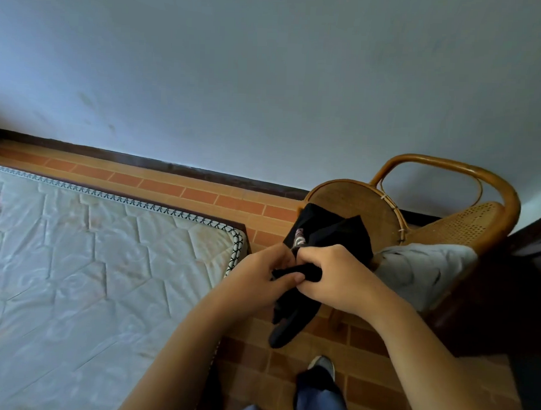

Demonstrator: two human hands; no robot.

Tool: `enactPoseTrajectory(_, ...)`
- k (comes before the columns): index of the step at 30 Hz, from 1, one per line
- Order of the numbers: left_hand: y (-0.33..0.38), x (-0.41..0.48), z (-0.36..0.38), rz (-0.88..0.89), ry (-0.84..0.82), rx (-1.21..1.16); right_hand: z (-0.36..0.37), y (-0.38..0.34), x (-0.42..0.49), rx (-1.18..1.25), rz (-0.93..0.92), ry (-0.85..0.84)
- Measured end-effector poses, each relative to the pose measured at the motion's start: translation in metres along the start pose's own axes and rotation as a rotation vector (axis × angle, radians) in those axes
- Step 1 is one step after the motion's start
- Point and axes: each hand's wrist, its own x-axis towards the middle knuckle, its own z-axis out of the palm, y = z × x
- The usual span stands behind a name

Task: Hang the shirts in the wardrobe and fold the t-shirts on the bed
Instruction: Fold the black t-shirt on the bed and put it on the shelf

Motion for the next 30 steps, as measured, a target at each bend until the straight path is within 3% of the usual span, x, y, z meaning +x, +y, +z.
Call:
enactPoseTrajectory(9, -0.044, -0.105, -0.029, 0.017, 0.044, -0.02, 0.082, -0.079, -0.031, 0.115, 0.105, -0.098)
enactPoseTrajectory(15, -0.045, -0.143, -0.038, 0.003, 0.135, -0.217, 0.104, -0.115, -0.053, 0.162, 0.06, -0.089)
enactPoseTrajectory(23, -0.015, -0.208, -0.035, 0.014, 0.142, -0.512, 0.115, -0.146, -0.101, 0.54, -0.009, -0.141)
enactPoseTrajectory(25, -0.004, -0.228, -0.027, 0.001, 0.124, -0.521, 0.116, -0.151, -0.12, 0.47, -0.036, -0.098)
enactPoseTrajectory(30, 0.02, -0.277, 0.012, -0.087, 0.129, -0.507, 0.119, -0.154, -0.167, -0.003, -0.143, 0.214)
